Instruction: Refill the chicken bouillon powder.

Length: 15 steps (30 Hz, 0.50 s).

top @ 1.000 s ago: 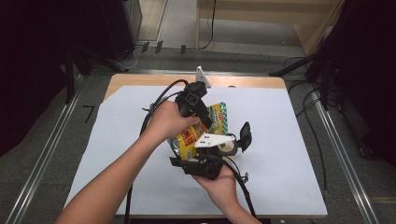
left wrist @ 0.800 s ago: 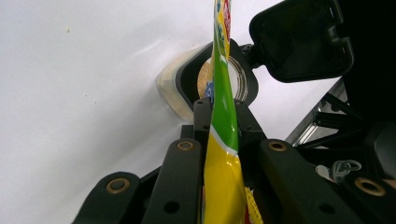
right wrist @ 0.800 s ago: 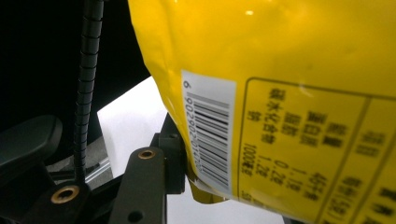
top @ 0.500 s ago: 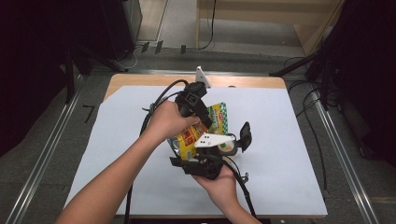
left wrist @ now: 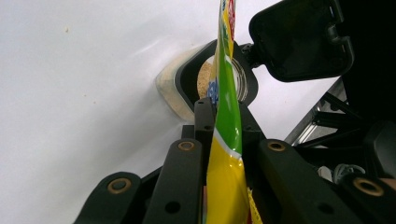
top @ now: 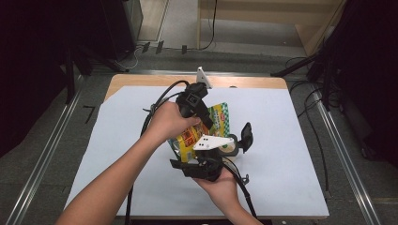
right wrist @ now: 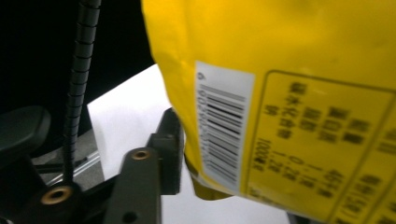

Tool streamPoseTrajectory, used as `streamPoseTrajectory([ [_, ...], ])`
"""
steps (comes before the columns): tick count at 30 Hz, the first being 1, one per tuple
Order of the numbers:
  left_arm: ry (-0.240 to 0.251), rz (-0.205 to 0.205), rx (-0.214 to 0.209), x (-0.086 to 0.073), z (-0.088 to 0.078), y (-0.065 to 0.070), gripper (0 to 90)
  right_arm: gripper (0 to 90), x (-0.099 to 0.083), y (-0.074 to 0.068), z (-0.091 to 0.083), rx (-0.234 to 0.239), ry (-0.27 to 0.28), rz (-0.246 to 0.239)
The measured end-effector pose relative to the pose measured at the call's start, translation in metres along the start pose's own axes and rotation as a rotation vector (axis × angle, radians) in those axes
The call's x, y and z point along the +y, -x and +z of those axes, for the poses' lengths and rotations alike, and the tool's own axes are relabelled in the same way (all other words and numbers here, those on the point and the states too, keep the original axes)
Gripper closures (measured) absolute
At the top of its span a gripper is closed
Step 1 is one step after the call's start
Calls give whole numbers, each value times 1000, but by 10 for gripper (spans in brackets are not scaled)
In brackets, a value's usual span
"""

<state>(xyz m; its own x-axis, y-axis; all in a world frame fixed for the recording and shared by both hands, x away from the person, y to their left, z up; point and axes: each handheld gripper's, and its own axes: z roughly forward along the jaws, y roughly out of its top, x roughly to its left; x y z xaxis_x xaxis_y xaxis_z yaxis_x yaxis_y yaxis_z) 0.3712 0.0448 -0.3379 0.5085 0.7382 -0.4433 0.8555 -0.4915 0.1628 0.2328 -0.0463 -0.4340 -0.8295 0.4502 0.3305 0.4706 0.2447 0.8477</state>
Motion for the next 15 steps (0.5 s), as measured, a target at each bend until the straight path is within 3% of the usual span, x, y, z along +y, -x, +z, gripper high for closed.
streamPoseTrajectory([
  [6, -2, -3, -1, 1, 1, 1, 848, 652, 0, 1, -1, -2, 3, 10],
  [15, -10, -6, -4, 3, 2, 0, 852, 663, -1, 2, -2, 38, 5, 43],
])
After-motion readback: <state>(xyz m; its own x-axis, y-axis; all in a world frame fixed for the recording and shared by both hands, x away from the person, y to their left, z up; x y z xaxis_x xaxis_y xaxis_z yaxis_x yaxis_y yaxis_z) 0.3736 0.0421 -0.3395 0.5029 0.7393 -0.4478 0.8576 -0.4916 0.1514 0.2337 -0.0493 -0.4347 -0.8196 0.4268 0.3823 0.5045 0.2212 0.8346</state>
